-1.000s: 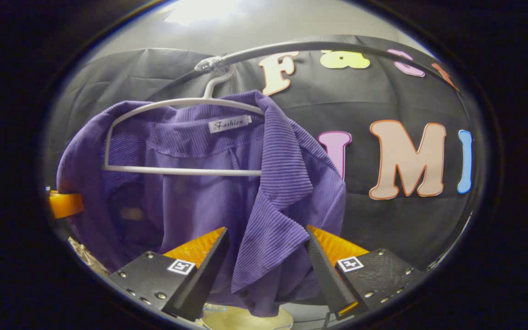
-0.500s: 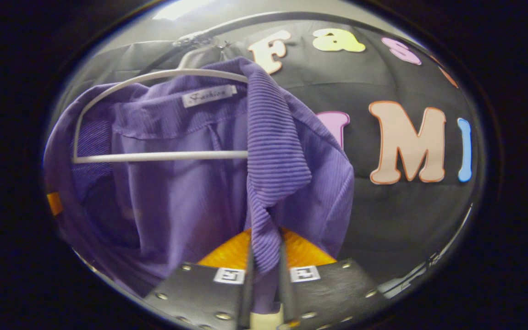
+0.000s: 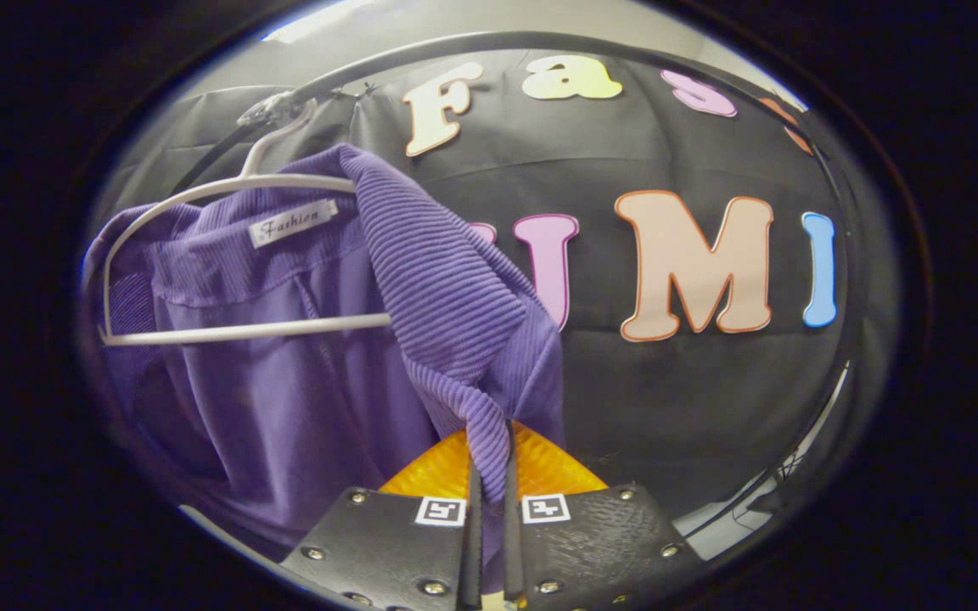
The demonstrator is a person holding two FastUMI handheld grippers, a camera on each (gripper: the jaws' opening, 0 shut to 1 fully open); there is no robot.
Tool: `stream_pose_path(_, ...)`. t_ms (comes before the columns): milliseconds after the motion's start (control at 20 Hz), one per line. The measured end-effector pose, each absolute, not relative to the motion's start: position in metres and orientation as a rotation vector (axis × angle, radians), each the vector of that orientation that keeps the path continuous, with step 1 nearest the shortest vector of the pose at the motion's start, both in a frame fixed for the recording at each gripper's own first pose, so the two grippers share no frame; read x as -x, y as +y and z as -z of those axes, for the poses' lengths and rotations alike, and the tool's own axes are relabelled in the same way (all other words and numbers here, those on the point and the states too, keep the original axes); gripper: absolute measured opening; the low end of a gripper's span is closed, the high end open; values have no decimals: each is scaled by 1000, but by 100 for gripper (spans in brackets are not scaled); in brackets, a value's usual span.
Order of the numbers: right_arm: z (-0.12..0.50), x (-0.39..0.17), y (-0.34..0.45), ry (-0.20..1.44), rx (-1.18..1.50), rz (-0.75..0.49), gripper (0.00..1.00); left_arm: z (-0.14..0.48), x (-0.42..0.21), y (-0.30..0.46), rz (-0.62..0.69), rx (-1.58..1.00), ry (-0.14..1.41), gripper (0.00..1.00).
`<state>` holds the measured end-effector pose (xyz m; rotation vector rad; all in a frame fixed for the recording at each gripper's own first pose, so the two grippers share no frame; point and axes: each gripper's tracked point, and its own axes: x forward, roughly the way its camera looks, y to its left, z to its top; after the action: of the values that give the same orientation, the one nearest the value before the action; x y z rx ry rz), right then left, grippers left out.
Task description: Grasp the clothes on the hanger with both hands and then place them into the laundry hamper below.
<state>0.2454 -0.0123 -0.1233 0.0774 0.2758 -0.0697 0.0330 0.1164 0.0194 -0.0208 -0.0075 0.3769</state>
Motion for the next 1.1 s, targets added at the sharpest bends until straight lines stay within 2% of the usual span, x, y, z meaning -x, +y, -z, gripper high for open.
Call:
stream_pose_path(150, 112, -251, -28, 246, -60, 101, 10, -28, -30, 127, -404, 23, -30, 0)
stream_pose_path(200, 109, -251, -32, 239, -55, 108, 7, -30, -29, 130, -412, 24, -34, 0)
stream_pose_path(250, 105, -254, -36, 228, -50, 114, 10, -32, -29, 133, -420, 24, -39, 0)
stream_pose_path(550, 78, -264, -58, 159, -8, 150, 10, -46, -27, 153, -458, -4, -75, 0)
stream_pose_path(600, 73, -265, -62, 148, -6, 157, 7, -49, -27, 156, -465, -7, -84, 0)
stream_pose_path(700, 66, -271, -70, 131, -1, 170, 10, -56, -28, 165, -480, -10, -100, 0)
stream_pose_path(1100, 51, -285, -84, 96, 39, 193, 10, -50, -35, 199, -526, 12, -98, 2)
